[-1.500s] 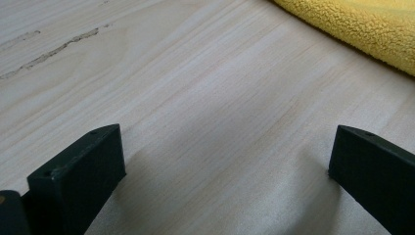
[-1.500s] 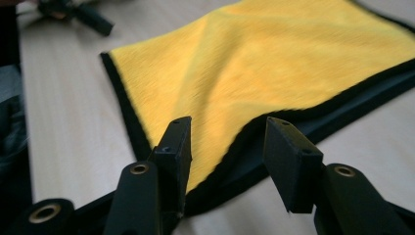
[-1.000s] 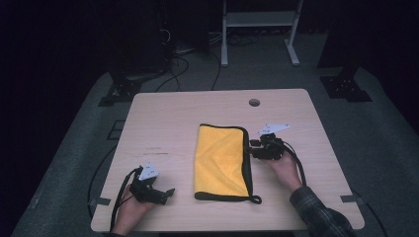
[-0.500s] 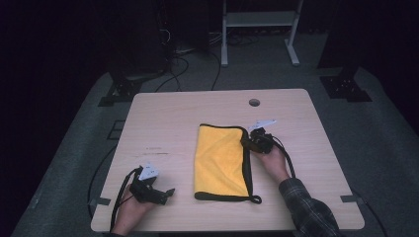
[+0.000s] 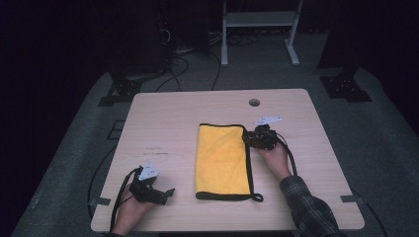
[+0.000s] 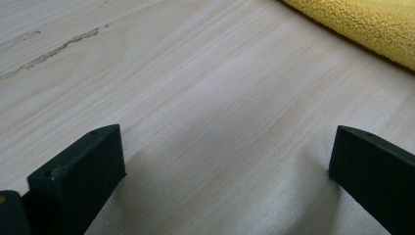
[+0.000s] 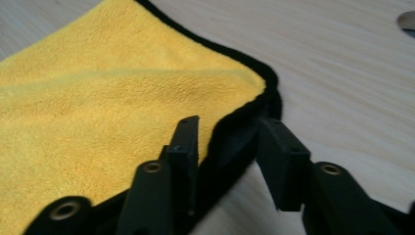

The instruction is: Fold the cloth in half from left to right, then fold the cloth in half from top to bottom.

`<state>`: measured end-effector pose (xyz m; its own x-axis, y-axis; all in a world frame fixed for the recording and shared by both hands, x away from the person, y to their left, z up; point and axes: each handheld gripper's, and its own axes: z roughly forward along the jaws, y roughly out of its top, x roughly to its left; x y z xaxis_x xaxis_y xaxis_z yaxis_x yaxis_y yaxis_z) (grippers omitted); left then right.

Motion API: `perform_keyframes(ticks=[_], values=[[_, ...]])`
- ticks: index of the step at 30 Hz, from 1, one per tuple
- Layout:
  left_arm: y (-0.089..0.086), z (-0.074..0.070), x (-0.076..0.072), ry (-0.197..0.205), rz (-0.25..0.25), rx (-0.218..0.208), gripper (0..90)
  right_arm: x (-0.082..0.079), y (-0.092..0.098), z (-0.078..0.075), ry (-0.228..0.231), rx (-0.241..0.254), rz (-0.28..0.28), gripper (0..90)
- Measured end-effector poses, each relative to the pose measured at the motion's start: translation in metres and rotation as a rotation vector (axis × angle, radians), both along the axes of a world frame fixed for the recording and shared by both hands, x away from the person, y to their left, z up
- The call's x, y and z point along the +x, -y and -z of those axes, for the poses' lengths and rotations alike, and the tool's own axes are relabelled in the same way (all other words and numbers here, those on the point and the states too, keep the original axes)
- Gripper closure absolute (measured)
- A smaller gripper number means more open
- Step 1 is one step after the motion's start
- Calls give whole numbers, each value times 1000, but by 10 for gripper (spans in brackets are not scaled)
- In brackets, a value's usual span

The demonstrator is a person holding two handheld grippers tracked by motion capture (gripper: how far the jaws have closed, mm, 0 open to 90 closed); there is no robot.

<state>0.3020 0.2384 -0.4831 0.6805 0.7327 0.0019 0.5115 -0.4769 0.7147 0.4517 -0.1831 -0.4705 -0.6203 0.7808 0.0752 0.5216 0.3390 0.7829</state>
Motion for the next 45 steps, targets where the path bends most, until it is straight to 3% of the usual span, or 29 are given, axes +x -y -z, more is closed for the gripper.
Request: perform_keyframes(ticks=[4, 7, 12, 17, 23, 28, 32, 38, 45], values=[[1, -5, 9, -21, -2, -21, 0, 1, 10, -5, 14, 7, 8, 515], [4, -11, 19, -5, 10, -46, 48, 3, 14, -8, 22, 2, 8, 506], [15, -22, 41, 21, 22, -48, 57, 7, 18, -11, 32, 9, 11, 501], [30, -31, 67, 46, 35, -70, 105, 15, 15, -13, 25, 9, 9, 487], [50, -39, 98, 58, 52, -63, 145, 23, 7, -17, 30, 2, -1, 486], [62, -48, 123, 85, 60, -92, 236, 27, 4, -19, 44, -3, 6, 492], [72, -51, 144, 93, 60, -104, 300, 34, 3, -17, 24, 4, 5, 487], [86, -48, 173, 92, 35, -101, 320, 44, -1, -10, 18, 2, 19, 478], [97, -34, 198, 75, 21, -68, 334, 49, -1, 1, 1, -15, 34, 472]])
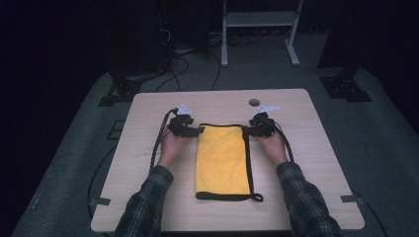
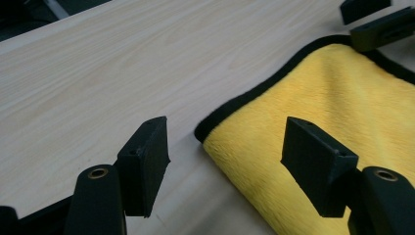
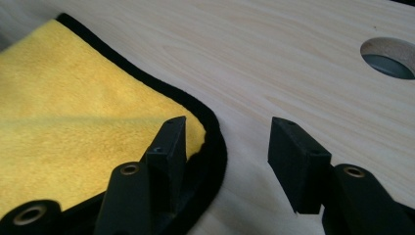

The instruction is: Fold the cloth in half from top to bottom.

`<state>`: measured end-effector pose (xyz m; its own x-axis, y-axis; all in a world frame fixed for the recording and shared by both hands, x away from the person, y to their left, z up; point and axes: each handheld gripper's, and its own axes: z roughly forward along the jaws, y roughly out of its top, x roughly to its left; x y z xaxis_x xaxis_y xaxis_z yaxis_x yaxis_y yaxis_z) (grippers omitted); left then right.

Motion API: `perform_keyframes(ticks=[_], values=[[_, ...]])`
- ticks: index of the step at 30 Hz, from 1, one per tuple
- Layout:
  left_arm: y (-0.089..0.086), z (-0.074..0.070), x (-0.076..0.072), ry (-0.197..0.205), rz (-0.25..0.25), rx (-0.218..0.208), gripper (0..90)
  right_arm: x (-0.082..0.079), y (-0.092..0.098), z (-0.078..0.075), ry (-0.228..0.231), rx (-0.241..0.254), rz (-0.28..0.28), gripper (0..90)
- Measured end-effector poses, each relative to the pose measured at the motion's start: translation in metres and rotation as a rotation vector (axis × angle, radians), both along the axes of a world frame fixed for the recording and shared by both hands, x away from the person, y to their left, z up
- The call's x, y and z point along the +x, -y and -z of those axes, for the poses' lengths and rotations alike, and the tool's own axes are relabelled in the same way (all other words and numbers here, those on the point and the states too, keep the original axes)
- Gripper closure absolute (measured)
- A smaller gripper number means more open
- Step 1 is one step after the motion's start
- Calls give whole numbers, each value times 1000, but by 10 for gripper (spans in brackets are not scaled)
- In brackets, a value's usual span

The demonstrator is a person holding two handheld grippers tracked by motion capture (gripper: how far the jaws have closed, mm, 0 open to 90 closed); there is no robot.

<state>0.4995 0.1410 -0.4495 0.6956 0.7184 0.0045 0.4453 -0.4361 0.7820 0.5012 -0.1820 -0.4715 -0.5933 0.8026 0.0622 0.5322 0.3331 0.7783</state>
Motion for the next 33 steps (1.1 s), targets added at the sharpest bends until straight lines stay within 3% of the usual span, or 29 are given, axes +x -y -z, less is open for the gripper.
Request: perform_keyframes(ticks=[5, 13, 16, 19, 23, 33], values=[[5, 11, 12, -25, -18, -1, 337, 2, 4, 0, 11, 6, 6, 469], [1, 22, 19, -51, -46, 20, 362, 3, 2, 3, 0, 34, -12, 469], [3, 24, 20, -56, -35, 44, 393, 3, -3, 7, -11, 5, -19, 469], [4, 25, 20, -66, -23, 32, 448, 3, -6, 10, -15, -15, -34, 478], [4, 25, 19, -66, 2, 28, 531, 2, -6, 10, -17, -14, -52, 548], [8, 23, 16, -110, 32, -2, 800, -1, -10, 8, -67, 12, -85, 795]])
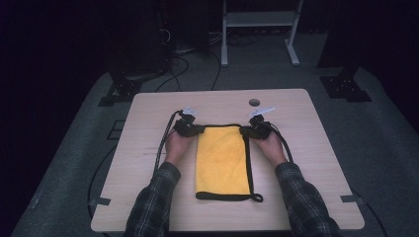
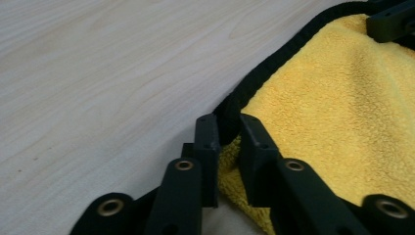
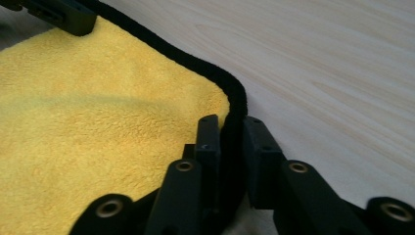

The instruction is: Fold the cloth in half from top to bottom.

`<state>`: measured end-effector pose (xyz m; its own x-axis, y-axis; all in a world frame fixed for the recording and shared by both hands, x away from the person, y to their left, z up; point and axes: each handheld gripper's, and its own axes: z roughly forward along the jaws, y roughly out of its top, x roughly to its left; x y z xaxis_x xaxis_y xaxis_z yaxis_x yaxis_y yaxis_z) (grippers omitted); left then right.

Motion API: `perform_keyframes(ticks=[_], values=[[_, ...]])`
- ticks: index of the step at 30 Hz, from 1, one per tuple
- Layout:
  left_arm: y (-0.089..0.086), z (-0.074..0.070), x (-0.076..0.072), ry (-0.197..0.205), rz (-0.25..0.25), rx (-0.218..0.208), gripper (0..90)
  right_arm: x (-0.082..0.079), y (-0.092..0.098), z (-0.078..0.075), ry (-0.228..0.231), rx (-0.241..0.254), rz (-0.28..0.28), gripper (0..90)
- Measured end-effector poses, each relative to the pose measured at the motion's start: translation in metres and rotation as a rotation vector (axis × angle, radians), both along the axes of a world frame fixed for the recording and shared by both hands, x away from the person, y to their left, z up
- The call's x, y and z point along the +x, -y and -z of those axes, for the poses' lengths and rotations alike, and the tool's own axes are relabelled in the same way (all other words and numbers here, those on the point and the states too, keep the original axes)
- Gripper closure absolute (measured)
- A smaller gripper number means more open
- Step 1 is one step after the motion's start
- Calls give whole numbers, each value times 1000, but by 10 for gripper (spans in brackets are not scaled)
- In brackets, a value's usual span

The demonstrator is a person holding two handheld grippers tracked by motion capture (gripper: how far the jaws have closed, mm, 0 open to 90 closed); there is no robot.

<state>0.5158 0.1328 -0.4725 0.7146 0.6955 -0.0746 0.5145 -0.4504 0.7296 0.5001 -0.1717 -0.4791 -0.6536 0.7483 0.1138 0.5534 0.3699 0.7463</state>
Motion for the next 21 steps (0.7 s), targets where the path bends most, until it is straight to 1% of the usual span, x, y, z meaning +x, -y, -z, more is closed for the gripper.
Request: perform_keyframes(ticks=[3, 5, 6, 7, 9, 10, 12, 16, 19, 21], values=[[1, -1, -1, 7, 0, 14, 821, 1, 0, 0, -15, 8, -2, 823], [2, -3, -3, 23, -1, 18, 827, 1, 0, -1, -24, 5, 5, 826], [1, -5, -3, 27, 1, 16, 828, 1, 0, -2, -12, -3, 3, 827], [-1, -8, -4, 38, 1, 8, 828, 1, 1, -3, -2, 0, 2, 827], [-3, -14, -6, 53, 2, -11, 828, 0, 3, -8, 9, 24, 1, 827], [-4, -18, -7, 61, 5, -21, 828, -1, 5, -11, 22, 35, -1, 827], [-7, -26, -9, 78, 11, -43, 827, -3, 5, -18, 33, 47, -9, 827], [-11, -41, -16, 89, 39, -53, 826, -8, 7, -28, 61, 65, -31, 826], [-13, -47, -24, 96, 58, -66, 826, -12, 9, -34, 68, 81, -50, 825], [-15, -51, -29, 96, 75, -66, 827, -16, 10, -38, 66, 97, -62, 825]])
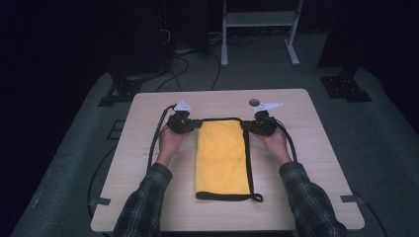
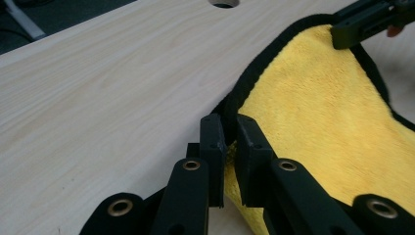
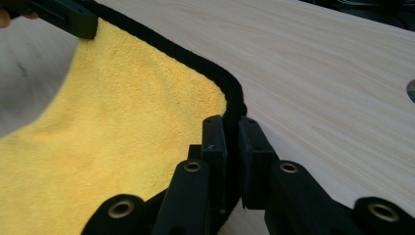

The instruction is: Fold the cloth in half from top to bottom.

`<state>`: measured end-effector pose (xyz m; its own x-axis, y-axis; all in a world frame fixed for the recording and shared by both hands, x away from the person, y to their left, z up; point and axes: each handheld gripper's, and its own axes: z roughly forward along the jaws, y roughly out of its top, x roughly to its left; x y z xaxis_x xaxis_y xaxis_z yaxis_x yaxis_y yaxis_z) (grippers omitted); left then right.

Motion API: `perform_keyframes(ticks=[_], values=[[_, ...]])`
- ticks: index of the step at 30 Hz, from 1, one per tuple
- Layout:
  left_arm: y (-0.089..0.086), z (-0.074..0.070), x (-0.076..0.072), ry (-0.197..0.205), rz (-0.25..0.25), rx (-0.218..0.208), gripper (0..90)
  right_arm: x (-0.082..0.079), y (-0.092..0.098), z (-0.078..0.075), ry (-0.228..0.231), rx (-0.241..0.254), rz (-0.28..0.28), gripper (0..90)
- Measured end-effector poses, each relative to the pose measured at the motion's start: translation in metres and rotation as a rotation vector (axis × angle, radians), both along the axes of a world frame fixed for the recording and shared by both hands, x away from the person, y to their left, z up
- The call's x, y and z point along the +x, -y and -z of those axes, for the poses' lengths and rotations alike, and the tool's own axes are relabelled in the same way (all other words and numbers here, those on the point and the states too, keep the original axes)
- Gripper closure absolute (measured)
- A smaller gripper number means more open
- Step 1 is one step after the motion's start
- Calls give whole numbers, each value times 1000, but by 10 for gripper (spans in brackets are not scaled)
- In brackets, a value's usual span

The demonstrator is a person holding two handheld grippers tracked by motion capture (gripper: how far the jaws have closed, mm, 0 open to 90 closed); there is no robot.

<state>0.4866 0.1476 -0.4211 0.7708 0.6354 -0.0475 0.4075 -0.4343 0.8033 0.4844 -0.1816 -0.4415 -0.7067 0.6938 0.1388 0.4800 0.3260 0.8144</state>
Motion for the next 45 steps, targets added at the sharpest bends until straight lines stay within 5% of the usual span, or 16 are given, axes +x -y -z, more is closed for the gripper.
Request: perform_keyframes(ticks=[7, 18, 28, 45], values=[[-7, -5, -22, 10, 33, -17, 827, -19, 3, -7, 22, 34, -49, 824], [-13, 6, -56, -30, 55, -61, 827, -44, 2, 2, 11, 16, -94, 823], [-13, 6, -84, -47, 83, -62, 827, -67, 4, 2, 11, -7, -109, 823], [-12, -1, -138, -55, 148, -62, 826, -124, 14, -3, -5, 31, -171, 819]])
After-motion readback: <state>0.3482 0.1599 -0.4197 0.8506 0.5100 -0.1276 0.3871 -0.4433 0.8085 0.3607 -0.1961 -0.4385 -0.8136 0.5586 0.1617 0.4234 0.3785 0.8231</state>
